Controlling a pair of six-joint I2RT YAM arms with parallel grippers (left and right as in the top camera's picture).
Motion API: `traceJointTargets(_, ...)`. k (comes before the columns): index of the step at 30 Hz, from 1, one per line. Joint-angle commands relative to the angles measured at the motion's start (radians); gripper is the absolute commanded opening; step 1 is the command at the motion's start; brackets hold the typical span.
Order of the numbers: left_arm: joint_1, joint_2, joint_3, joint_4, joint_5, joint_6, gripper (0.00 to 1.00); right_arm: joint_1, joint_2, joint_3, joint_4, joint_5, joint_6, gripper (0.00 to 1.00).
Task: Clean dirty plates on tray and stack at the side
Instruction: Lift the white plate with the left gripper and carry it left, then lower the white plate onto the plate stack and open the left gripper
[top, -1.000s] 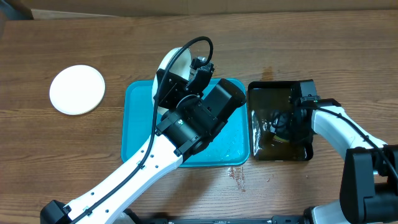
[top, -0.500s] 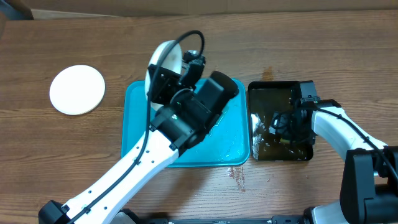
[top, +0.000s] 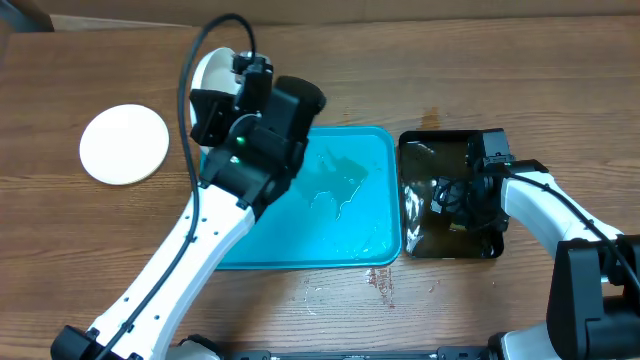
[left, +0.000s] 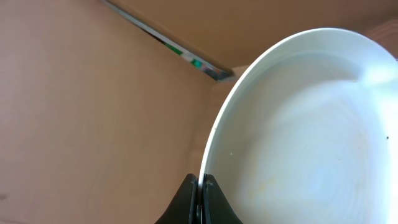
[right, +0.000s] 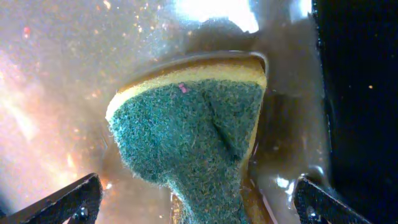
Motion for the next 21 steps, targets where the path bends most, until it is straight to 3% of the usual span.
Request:
traceJointTargets(1, 0.034, 0.003, 0.006, -0.01, 0.225, -0.082, 0.04, -0.004, 0.016, -0.02, 0.01, -0.006, 0.001, 1.0)
traceJointTargets(6, 0.232, 0.005, 0.006, -0.066, 0.755, -0.263, 0.04, -0.004, 0.016, -0.02, 0.038, -0.049, 0.001, 1.0)
traceJointTargets(10, 0.488, 0.015, 0.006, -0.069, 1.101, -0.373, 0.04, -0.004, 0.016, -0.02, 0.081, -0.05, 0.001, 1.0)
traceJointTargets(11, 0.608, 0.023, 0.006, -0.066, 1.205, -0.407, 0.04, -0.004, 0.016, -0.02, 0.093, -0.05, 0.001, 1.0)
traceJointTargets(15, 0.859, 0.053, 0.006, -0.066, 1.336, -0.455, 0.04, -0.004, 0.016, -0.02, 0.106, -0.05, 0.001, 1.0)
traceJointTargets(21, 1.093, 0.156, 0.006, -0.038, 1.349, -0.513, 0.04, -0.004, 0.016, -0.02, 0.108, -0.05, 0.001, 1.0)
